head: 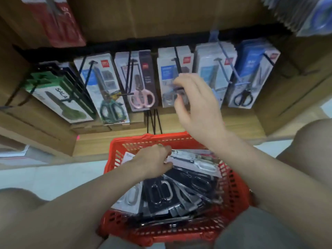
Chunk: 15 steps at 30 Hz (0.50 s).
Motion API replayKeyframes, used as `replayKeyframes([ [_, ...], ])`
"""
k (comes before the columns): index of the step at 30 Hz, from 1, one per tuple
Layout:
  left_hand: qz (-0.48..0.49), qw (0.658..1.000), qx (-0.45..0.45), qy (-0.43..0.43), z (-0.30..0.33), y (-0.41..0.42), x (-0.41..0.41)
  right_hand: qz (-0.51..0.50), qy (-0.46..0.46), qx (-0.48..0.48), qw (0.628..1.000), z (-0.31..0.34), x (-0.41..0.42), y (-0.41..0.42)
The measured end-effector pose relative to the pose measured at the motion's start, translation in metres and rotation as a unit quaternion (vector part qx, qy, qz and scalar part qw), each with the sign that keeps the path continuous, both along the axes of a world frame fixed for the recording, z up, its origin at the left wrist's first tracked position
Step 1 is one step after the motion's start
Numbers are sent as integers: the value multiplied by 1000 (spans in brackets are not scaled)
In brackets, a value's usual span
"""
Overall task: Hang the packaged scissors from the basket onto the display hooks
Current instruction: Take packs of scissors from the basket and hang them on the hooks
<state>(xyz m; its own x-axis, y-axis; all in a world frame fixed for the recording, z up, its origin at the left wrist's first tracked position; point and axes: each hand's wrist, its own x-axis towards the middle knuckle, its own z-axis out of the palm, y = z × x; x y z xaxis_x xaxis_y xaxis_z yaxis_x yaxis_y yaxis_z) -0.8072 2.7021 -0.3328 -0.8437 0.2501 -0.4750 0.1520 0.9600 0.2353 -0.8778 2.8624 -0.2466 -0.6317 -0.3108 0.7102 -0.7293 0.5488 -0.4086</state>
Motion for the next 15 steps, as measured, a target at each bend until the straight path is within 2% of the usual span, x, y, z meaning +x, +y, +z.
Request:
replayKeyframes([
  [4,18,999,-9,-37,-23,4,-4,-70,-125,-70,987,-12,2,19],
  [7,28,996,-33,-73,-37,0,0,-140,-278,-66,948,-48,4,31],
  [9,39,993,-42,-105,-43,-5,3,-154,-397,58,903,-81,0,40],
  [11,55,989,-32,-135,-48,-9,4,-109,-502,227,827,-116,1,50],
  [13,70,986,-14,-149,-51,-10,5,-62,-546,339,764,-145,7,64],
  [15,78,985,0,-153,-54,-9,5,-60,-531,416,735,-165,11,78],
])
